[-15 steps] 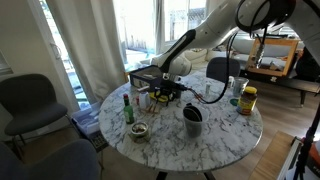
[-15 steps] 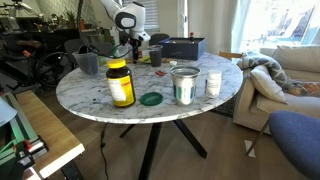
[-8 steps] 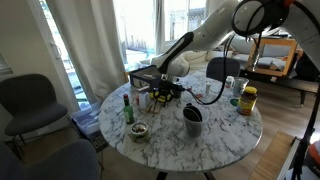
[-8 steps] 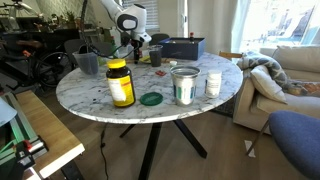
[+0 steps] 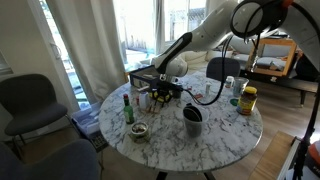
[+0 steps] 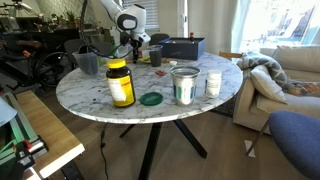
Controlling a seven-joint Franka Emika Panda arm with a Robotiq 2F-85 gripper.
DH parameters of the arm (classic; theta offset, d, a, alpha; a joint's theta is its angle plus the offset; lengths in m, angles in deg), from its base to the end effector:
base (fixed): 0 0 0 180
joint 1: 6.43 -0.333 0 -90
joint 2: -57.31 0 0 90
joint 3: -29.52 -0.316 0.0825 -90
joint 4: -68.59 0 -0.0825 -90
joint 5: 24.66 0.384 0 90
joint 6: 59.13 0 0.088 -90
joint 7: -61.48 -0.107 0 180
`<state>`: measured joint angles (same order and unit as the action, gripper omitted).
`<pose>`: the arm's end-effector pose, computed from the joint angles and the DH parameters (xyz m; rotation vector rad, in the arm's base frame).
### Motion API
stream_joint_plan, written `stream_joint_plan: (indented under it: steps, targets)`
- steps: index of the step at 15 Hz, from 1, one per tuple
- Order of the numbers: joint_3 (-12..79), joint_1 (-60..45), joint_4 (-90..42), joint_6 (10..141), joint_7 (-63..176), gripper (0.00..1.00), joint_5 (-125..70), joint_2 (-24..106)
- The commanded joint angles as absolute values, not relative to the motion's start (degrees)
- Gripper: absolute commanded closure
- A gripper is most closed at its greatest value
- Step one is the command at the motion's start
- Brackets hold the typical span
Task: Pick up the wooden block on the table top and put it on the wooden block that is on top of the white bottle
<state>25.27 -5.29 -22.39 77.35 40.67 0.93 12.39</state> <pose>0.6972 0.0353 0.1761 -2.6378 0.8988 0.0957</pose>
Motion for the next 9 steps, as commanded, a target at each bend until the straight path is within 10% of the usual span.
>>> stream_joint_plan:
  steps: [1, 6, 8, 9]
  targets:
    - [27.1, -7.0, -20.2, 74.1, 36.4, 0.54, -0.5, 10.5]
    - [29.3, -8.5, -19.4, 71.2, 31.7, 0.83, -2.0, 10.5]
    - [30.0, -9.1, -18.9, 69.9, 29.8, 0.88, -2.9, 10.4]
    - [30.1, -9.3, -18.7, 69.3, 29.3, 0.75, -3.2, 10.3]
